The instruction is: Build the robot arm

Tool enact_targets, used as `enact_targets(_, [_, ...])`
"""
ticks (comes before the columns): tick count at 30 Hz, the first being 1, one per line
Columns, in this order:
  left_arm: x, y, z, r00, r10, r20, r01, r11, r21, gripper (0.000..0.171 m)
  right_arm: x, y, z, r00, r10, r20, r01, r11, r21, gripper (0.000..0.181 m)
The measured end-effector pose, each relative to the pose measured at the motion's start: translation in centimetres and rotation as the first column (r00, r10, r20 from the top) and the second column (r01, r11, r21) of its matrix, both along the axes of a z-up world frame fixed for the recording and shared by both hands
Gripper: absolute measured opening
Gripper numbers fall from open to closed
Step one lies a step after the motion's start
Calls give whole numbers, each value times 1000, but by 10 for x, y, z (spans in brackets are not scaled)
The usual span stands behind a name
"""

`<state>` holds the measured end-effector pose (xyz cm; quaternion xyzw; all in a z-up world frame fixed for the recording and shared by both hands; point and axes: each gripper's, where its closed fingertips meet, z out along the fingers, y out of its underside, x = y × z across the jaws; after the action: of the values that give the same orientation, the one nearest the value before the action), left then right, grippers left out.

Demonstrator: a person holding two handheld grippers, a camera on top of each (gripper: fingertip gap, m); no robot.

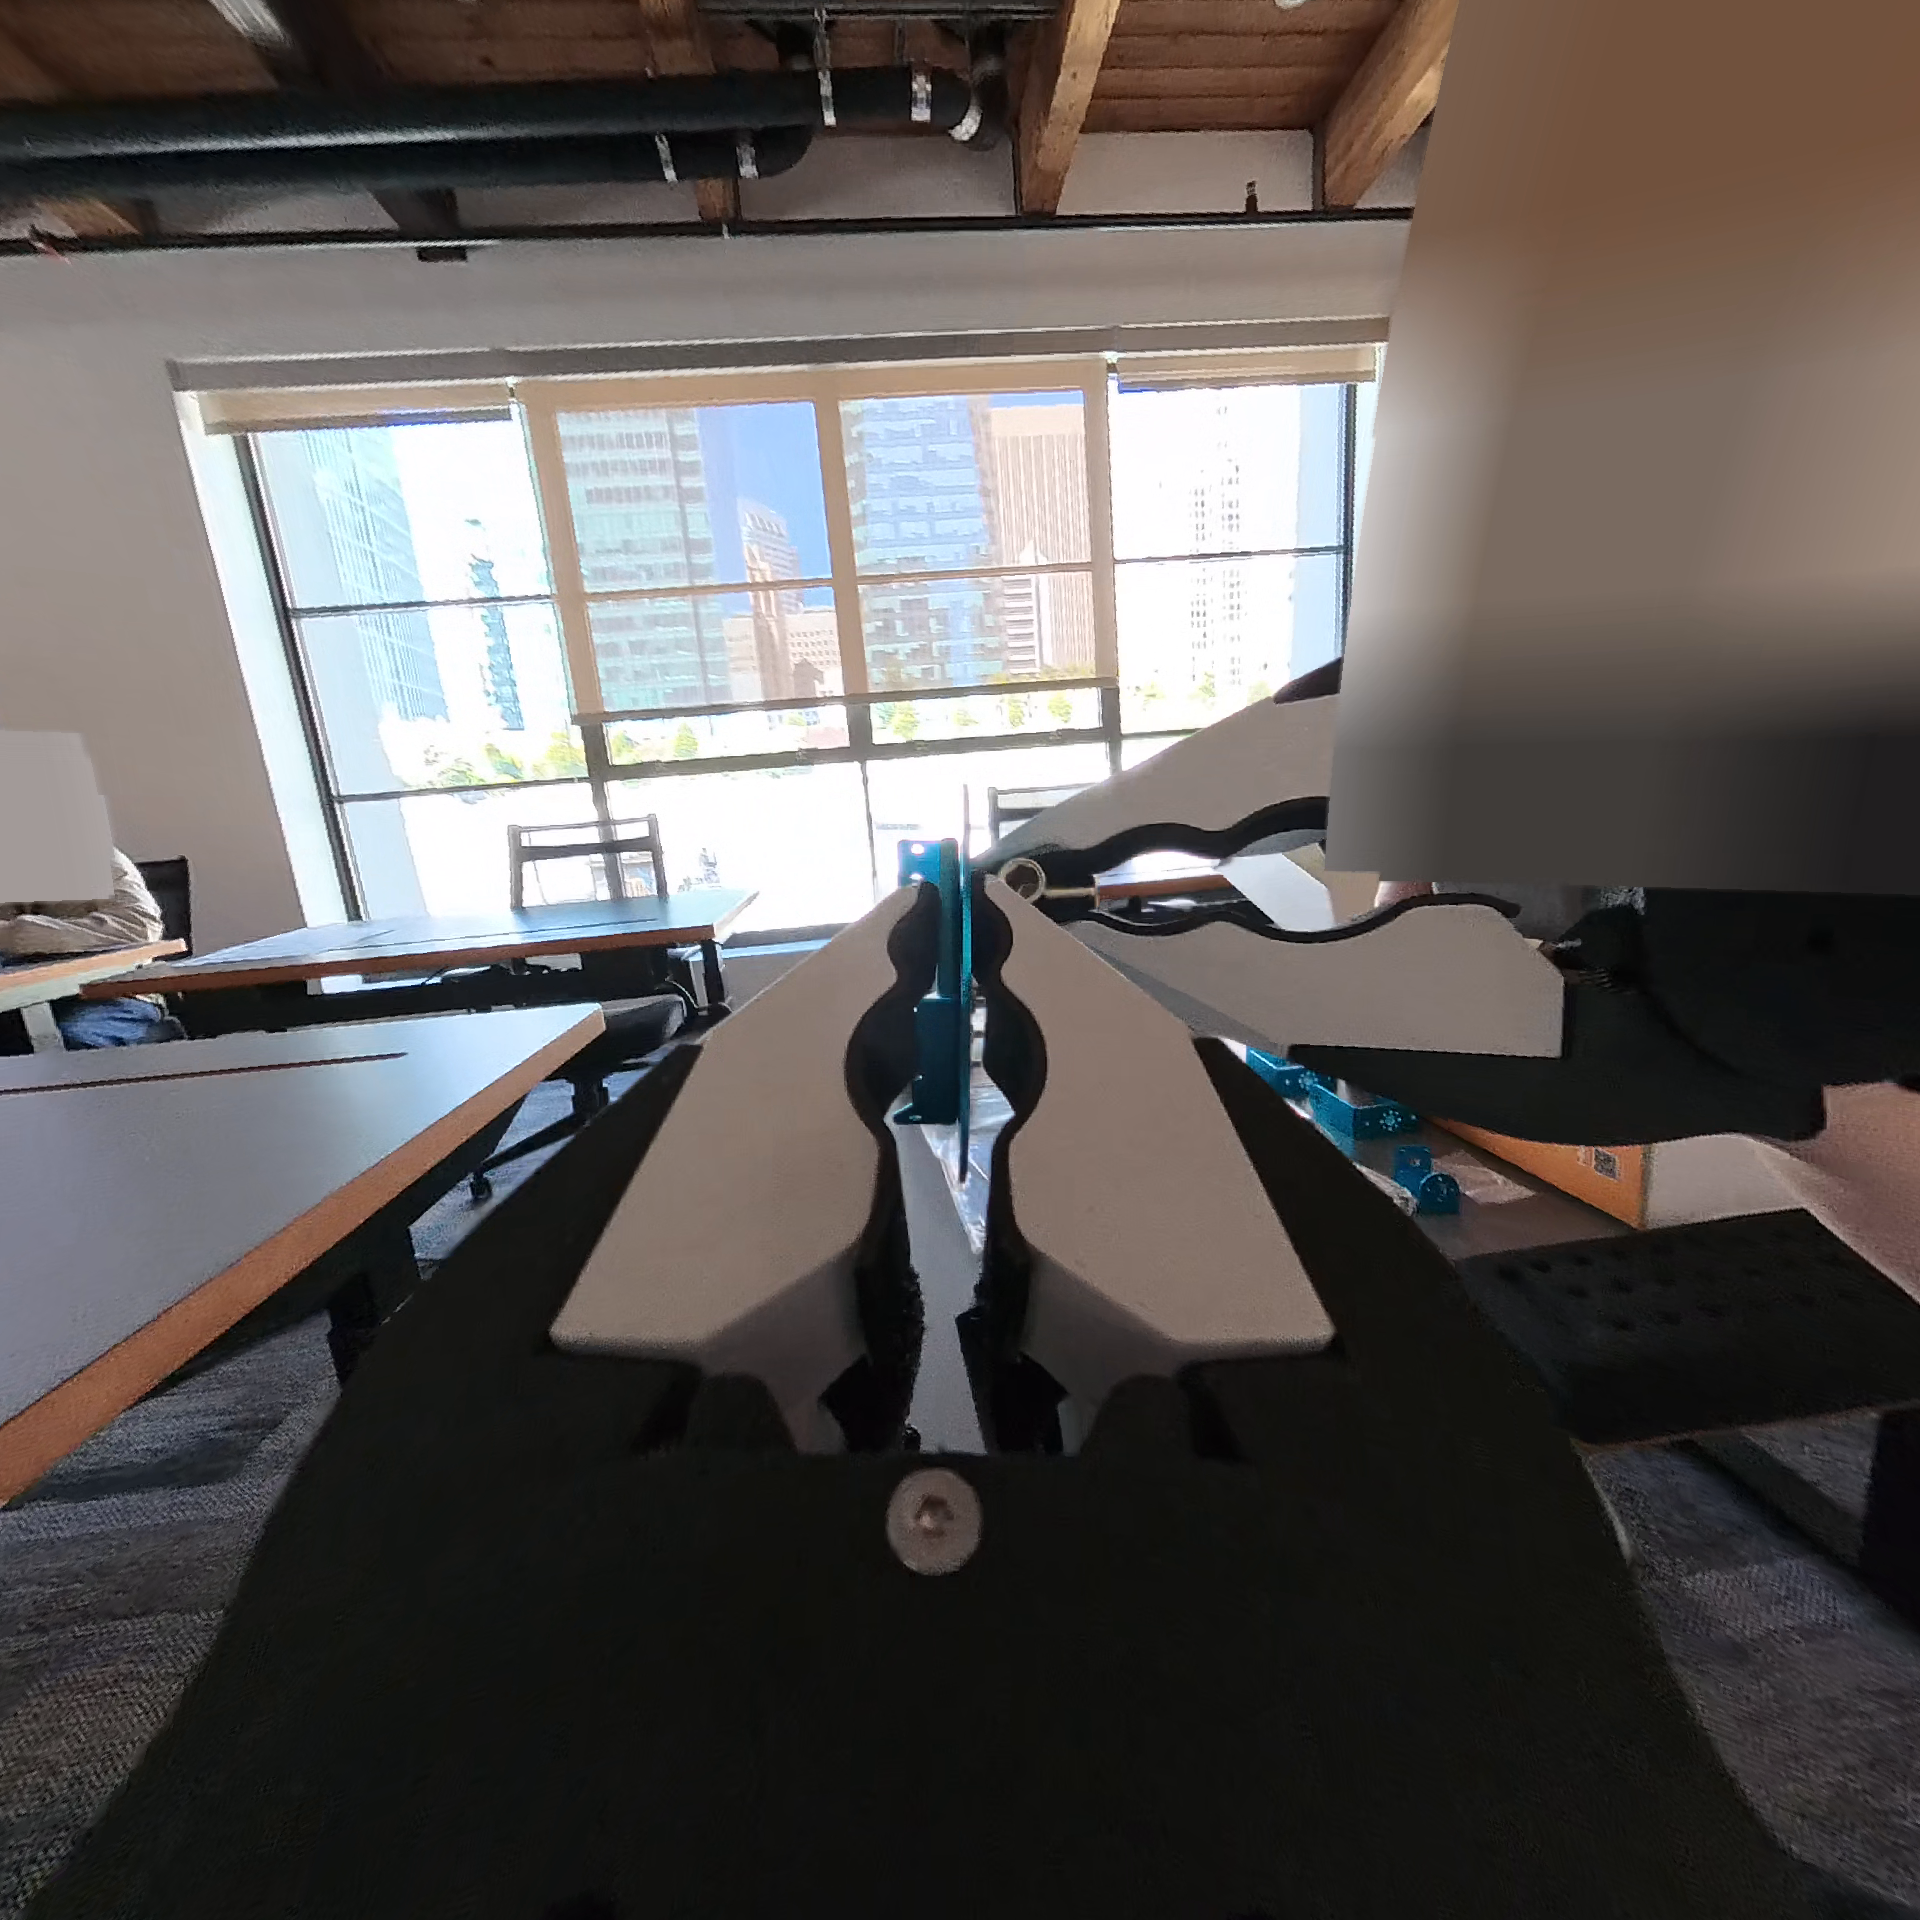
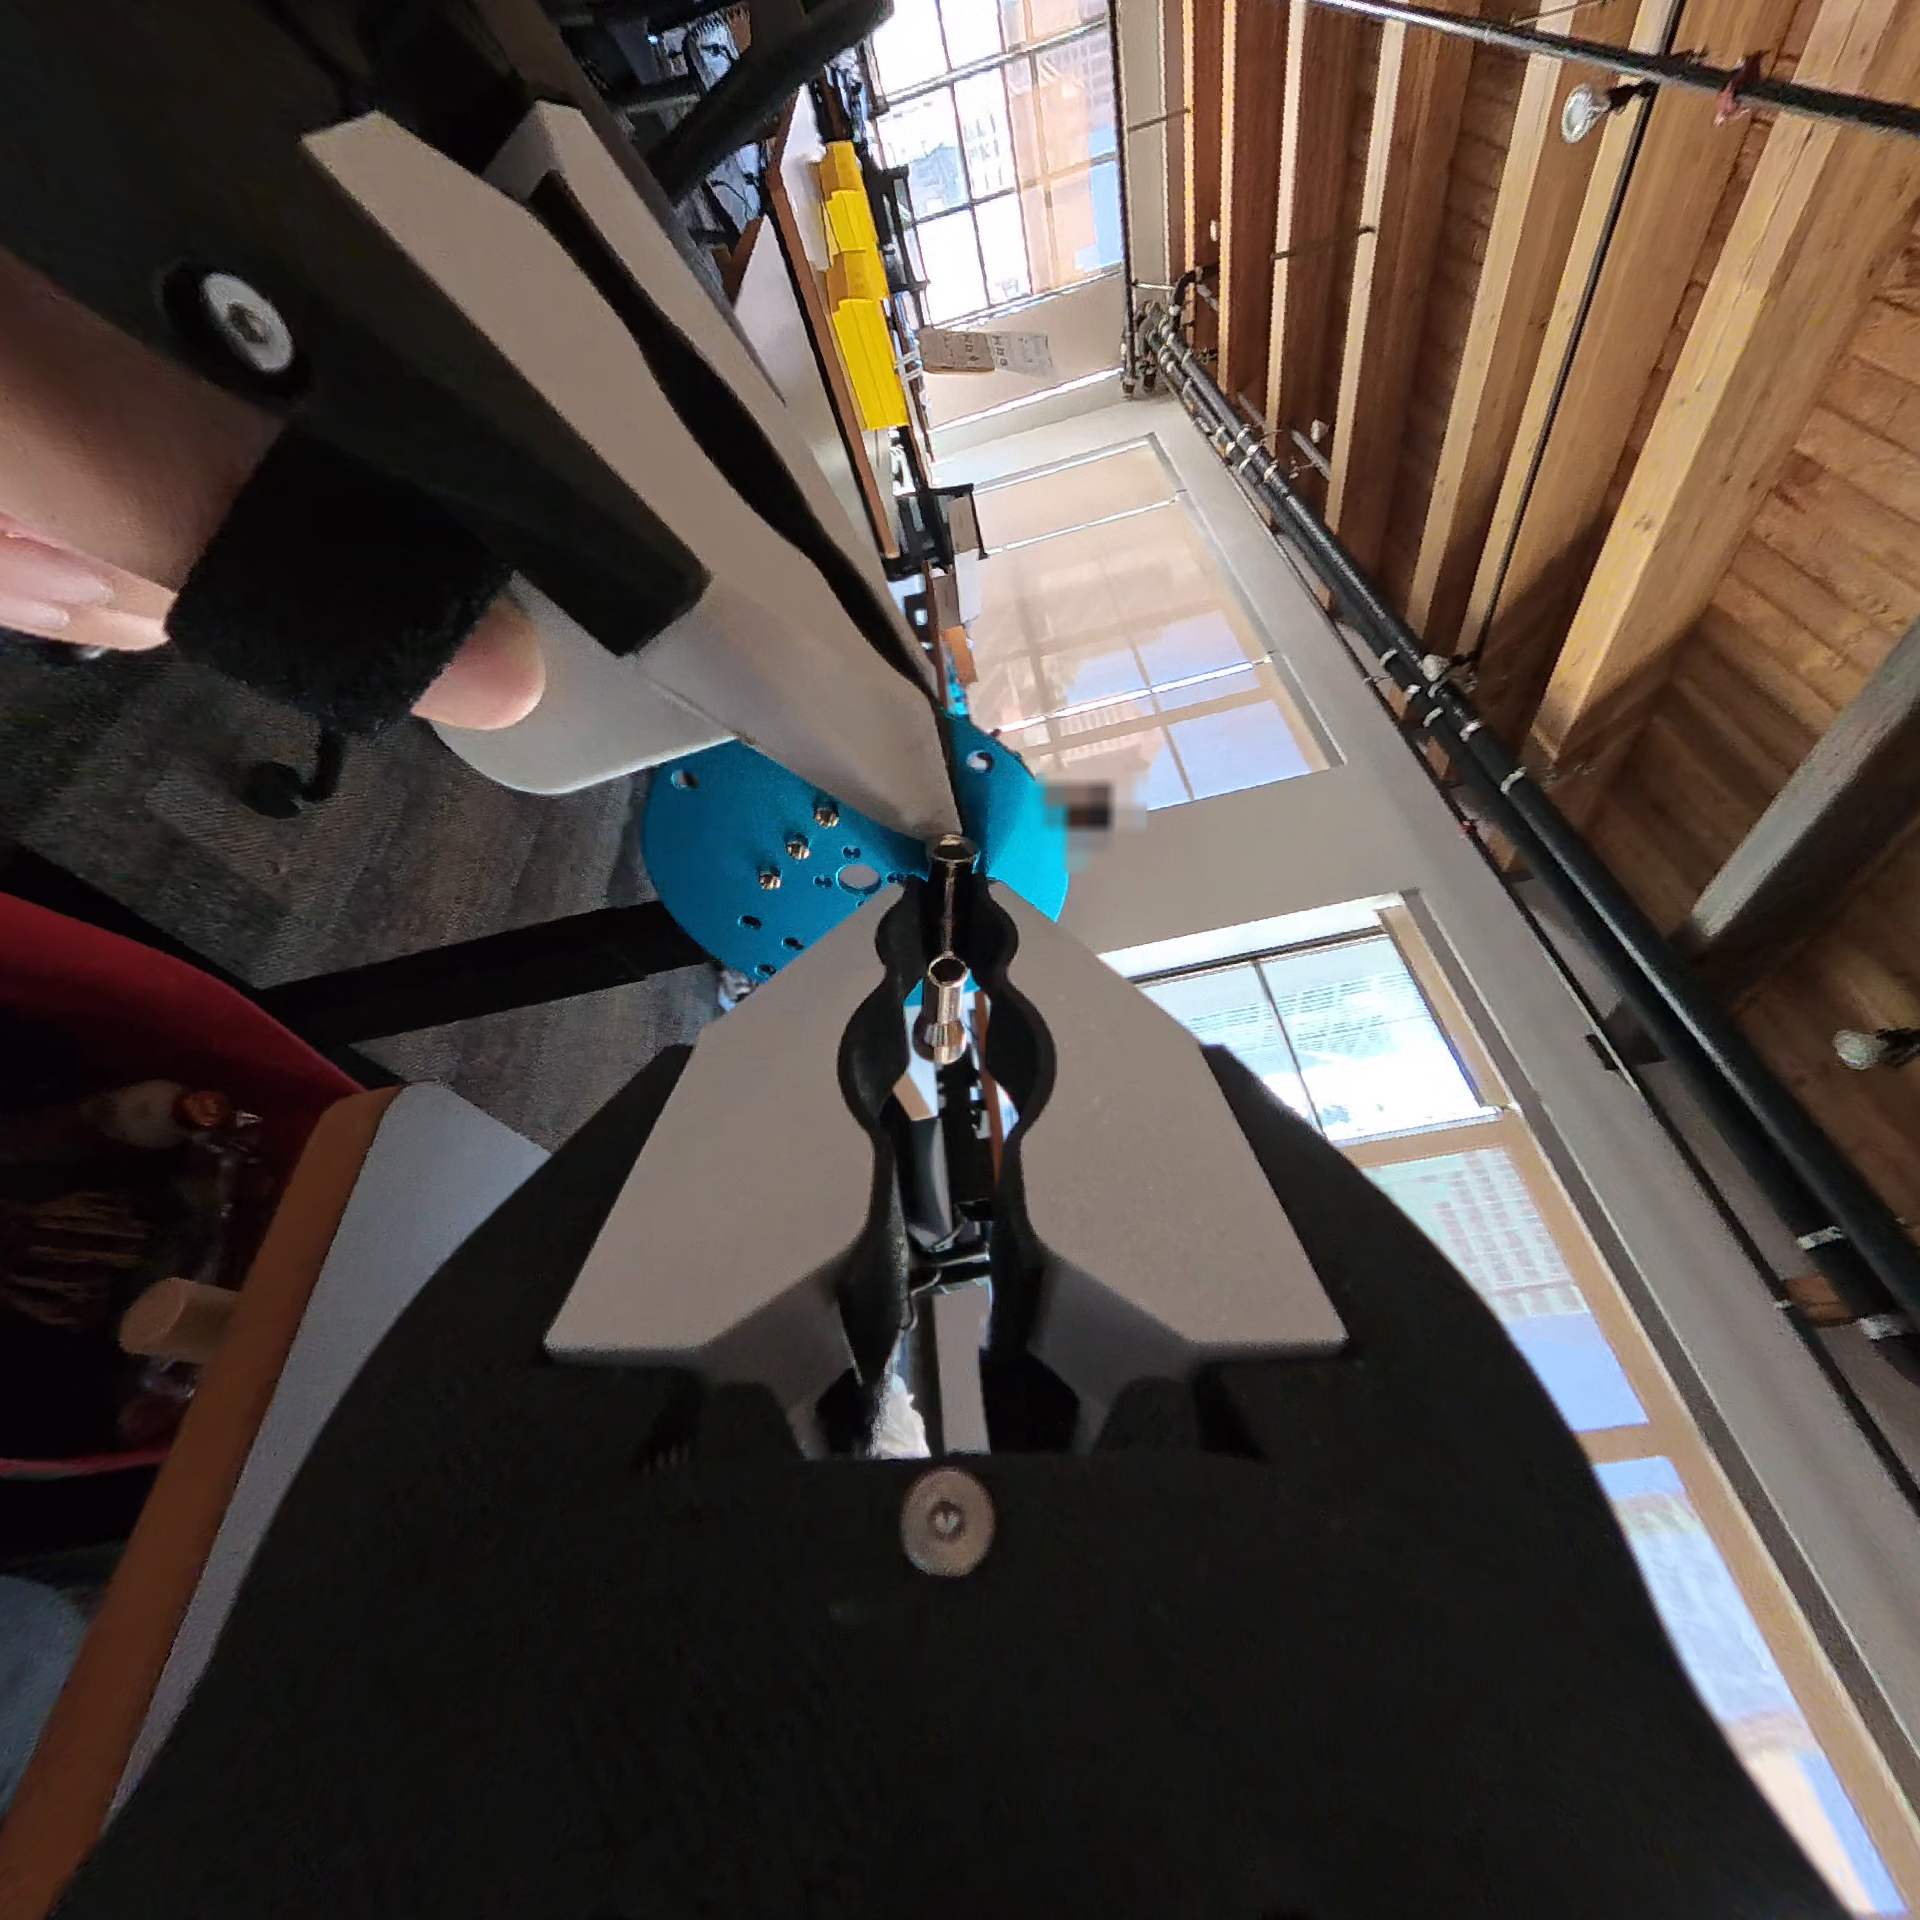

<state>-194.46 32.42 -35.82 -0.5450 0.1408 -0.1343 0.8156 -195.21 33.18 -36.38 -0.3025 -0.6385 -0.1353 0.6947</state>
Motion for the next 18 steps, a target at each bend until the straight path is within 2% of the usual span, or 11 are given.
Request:
enact_targets(2, [0, 2, -3, 1000, -2, -15, 2, 1000, -15, 3, 1, 1, -2, 1000, 7, 21, -6, 999, -41, 6])
enact_targets(5, [-8, 11, -13, 999, -22, 42, 26, 995, -96, 2, 6, 8, -11, 998, 30, 55, -17, 976, -217, 6])
enact_targets(7, [-24, 23, -26, 998, -1, 70, 12, 987, -160, 2, 20, 31, -27, 993, 19, 116, 35, 893, -448, 7])
enact_targets(8, [-32, 28, -34, 997, 3, 83, 13, 981, -195, 2, 29, 46, -49, 983, 25, 181, 96, 773, -627, 7])
enact_targets(9, [-39, 34, -40, 995, -2, 103, 26, 972, -233, 2, 41, 59, -77, 964, 42, 263, 192, 576, -794, 7])
enact_targets(10, [-44, 38, -46, 991, -14, 131, 48, 963, -265, 2, 51, 76, -104, 942, 31, 335, 300, 370, -879, 7])
enact_targets(11, [-48, 40, -48, 987, -27, 162, 72, 956, -285, 2, 59, 95, -131, 918, 14, 397, 387, 200, -900, 7])
enact_targets(12, [-50, 41, -50, 984, -38, 176, 90, 950, -299, 2, 67, 110, -158, 884, 26, 467, 462, 108, -880, 6])
enact_targets(14, [-52, 42, -53, 987, -38, 157, 86, 945, -316, 2, 77, 144, -198, 826, -2, 563, 558, 134, -819, 7])
enact_targets(17, [-55, 44, -57, 994, -19, 111, 55, 941, -333, 3, 79, 157, -232, 791, 34, 611, 606, 93, -790, 7])
enact_targets(18, [-55, 45, -59, 994, -22, 104, 57, 938, -341, 2, 84, 165, -242, 764, 22, 644, 638, 114, -761, 7])
